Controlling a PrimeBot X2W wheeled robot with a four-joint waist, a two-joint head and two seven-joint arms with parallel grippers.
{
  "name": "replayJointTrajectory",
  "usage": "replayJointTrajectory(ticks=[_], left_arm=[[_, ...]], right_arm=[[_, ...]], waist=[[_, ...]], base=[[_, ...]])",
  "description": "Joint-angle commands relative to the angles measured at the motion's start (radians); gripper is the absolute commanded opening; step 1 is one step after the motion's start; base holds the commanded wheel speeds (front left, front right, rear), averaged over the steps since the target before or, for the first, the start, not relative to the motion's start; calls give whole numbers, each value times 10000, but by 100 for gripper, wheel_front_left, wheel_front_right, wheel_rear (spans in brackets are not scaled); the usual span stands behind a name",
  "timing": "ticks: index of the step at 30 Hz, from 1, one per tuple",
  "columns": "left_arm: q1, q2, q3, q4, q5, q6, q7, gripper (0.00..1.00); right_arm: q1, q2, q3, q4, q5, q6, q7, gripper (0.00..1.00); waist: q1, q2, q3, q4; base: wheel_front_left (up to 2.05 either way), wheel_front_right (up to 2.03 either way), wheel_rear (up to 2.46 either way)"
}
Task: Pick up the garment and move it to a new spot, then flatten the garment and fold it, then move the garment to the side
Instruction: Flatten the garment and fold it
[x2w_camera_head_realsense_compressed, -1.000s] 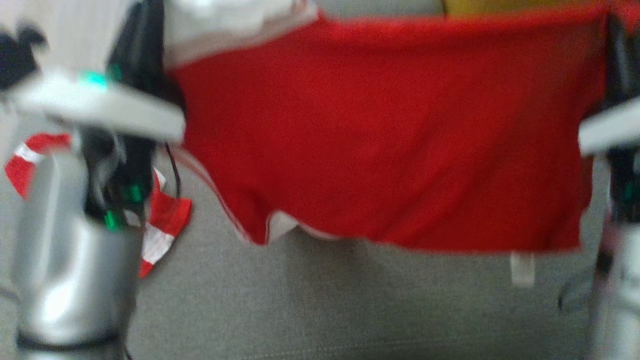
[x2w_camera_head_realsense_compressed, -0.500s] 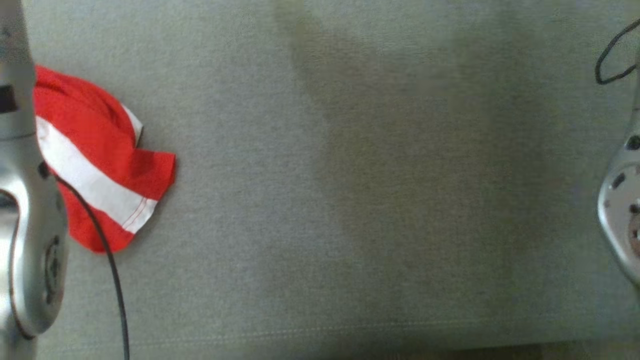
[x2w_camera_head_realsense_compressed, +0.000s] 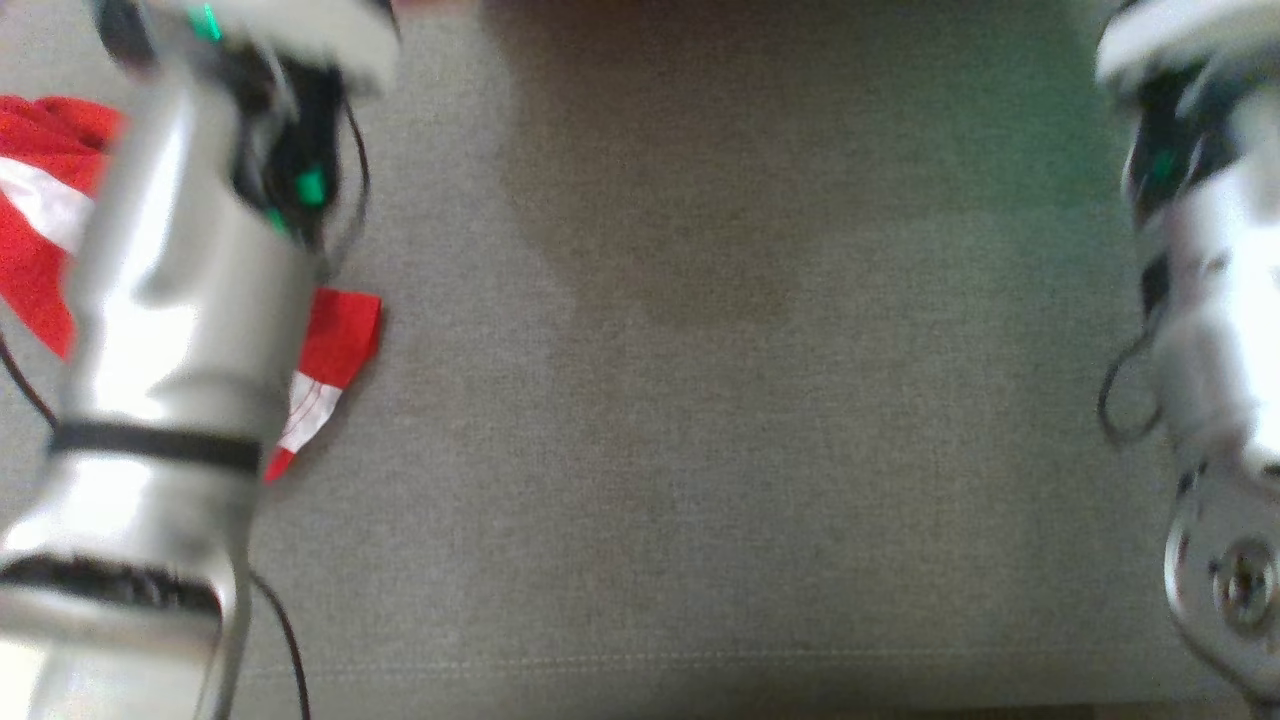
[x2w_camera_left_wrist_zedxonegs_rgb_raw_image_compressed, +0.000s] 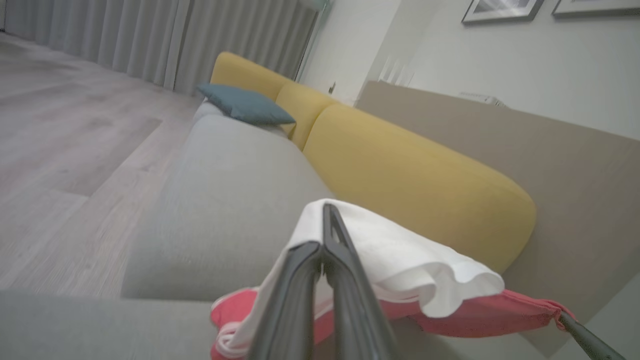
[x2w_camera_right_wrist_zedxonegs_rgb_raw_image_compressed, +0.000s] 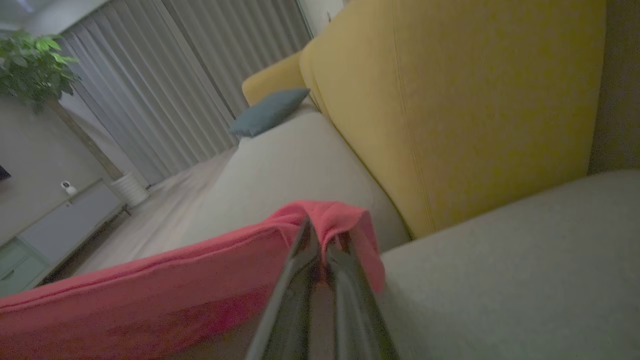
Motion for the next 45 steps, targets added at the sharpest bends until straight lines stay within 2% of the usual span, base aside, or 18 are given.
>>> replayJointTrajectory(ticks=[1,9,16,23,35,42,45], left_arm=[[110,663,41,-486,-211,-53,-83,0],[2707,1668,-1213,-1241,-950,-55,259,0],[4508,2578,-2432,-2422,-1429,-56,944,0],[5627,3289,-3312,-3632,-1696,-57,1576,0],[6951,4009,-3731,-5135,-1975,148,2200,0],[7587,4557,-3805,-6228,-2191,371,2597,0],[7708,4775,-3654,-6628,-2262,597,2620,0]], right_arm=[[104,-107,326,-152,211,-7,143,0],[2004,-625,1576,131,1215,-7,1347,0],[3573,-1408,2919,-410,2189,-7,2662,0],[4676,-2117,3977,-1135,3022,-7,3862,0],[6388,-3150,5217,-2399,4126,-7,6117,0],[7279,-3778,5387,-3592,4668,-7,7599,0],[7670,-3952,5143,-4324,4800,-7,8128,0]], waist=[[-1,0,-172,-7],[-1,0,-953,0],[-1,0,-1727,48],[-1,0,-2321,104],[-1,0,-3433,149],[-1,0,-3699,147],[-1,0,-3700,157]], base=[[0,0,0],[0,0,0],[0,0,0],[0,0,0],[0,0,0],[0,0,0],[0,0,0]])
